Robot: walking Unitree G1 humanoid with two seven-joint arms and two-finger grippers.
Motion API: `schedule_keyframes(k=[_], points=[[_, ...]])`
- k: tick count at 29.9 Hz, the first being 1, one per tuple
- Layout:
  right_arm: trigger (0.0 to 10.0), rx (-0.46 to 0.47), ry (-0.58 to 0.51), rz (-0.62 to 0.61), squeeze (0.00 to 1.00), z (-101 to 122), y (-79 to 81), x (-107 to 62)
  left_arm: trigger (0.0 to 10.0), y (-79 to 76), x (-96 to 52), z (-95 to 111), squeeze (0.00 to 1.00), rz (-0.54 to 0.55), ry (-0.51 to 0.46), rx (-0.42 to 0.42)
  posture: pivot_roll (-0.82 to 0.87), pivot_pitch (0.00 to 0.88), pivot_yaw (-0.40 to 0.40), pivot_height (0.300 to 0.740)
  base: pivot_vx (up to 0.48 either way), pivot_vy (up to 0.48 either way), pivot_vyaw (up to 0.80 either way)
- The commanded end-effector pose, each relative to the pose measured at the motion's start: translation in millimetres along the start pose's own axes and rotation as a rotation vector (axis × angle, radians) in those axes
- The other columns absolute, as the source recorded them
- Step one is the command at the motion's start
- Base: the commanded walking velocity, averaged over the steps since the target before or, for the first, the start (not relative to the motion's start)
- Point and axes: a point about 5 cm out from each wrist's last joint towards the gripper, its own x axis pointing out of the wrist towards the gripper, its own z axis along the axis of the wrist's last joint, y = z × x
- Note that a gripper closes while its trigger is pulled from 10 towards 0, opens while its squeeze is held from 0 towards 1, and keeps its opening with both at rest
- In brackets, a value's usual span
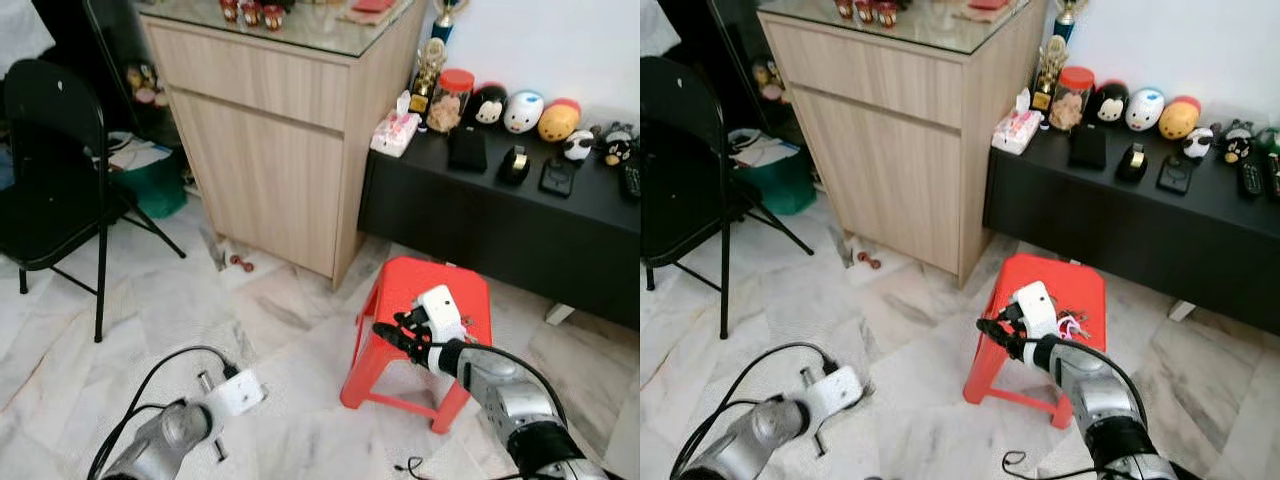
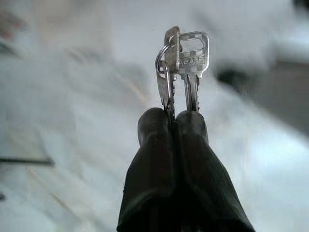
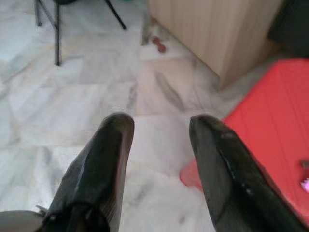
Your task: Hang keys on a hook
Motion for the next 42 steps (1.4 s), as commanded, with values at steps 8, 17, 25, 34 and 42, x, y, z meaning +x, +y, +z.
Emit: schedule_keyframes(k=[8,17,25,34,42], points=[[10.0,0.129,0.202,-0.101,0.0,-68.3,3.0,-8.0,10.0,-74.1,-2.6,-63.9,0.0,-0.193,0.319,-0.169,0.13,0.106,-0.032,0.74,0.0,0.0,0.0],[10.0,0.211,0.32,-0.22,0.0,-109.3,7.3,-18.0,10.0,-82.3,-0.3,-70.5,0.0,-0.002,0.292,-0.901,0.14,0.093,-0.028,0.74,0.0,0.0,0.0],[10.0,0.35,0.317,-0.338,0.0,-138.0,15.0,-29.4,10.0,-71.6,3.4,-63.2,0.0,0.204,0.192,-1.056,0.13,0.075,-0.029,0.74,0.0,0.0,0.0],[10.0,0.507,0.381,-0.493,0.0,-169.4,19.0,-48.8,10.0,-74.9,4.8,-61.3,0.0,0.237,0.197,-1.109,0.13,0.055,-0.026,0.74,0.0,0.0,0.0],[10.0,0.547,0.408,-0.496,0.0,-178.4,25.7,-52.0,10.0,-66.3,2.5,-61.4,0.0,0.364,0.107,-1.179,0.12,0.035,-0.021,0.74,0.0,0.0,0.0]])
